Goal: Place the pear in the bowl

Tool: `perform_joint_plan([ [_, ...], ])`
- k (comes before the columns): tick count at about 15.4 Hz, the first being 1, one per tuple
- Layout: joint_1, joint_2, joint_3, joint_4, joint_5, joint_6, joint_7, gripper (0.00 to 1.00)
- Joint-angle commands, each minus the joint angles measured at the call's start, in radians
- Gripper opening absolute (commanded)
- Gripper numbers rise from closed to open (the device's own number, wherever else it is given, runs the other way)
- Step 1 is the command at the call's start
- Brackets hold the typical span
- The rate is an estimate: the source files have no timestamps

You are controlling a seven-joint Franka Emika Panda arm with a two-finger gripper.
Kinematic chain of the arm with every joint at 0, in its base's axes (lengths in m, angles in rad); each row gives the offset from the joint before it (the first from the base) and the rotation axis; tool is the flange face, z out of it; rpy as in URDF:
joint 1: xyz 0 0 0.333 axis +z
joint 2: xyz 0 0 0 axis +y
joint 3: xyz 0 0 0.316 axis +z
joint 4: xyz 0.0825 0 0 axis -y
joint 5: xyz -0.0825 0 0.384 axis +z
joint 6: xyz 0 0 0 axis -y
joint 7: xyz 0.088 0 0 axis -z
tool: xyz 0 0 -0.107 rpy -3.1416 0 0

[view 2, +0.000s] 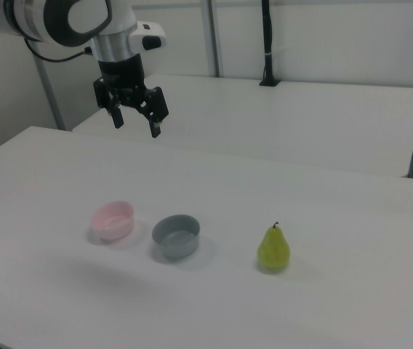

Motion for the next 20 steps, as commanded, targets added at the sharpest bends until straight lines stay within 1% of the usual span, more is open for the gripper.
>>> perform_joint_plan([
  [1,0.021,0.007,-0.020,0.021,0.002,-0.015,-0.011,1.00],
  [17,0.021,0.007,-0.018,0.021,0.001,-0.015,-0.015,1.00],
  [18,0.021,0.007,-0.018,0.021,-0.005,-0.012,-0.018,1.00],
  [20,0.026,0.015,-0.018,0.021,-0.040,-0.010,-0.021,1.00],
])
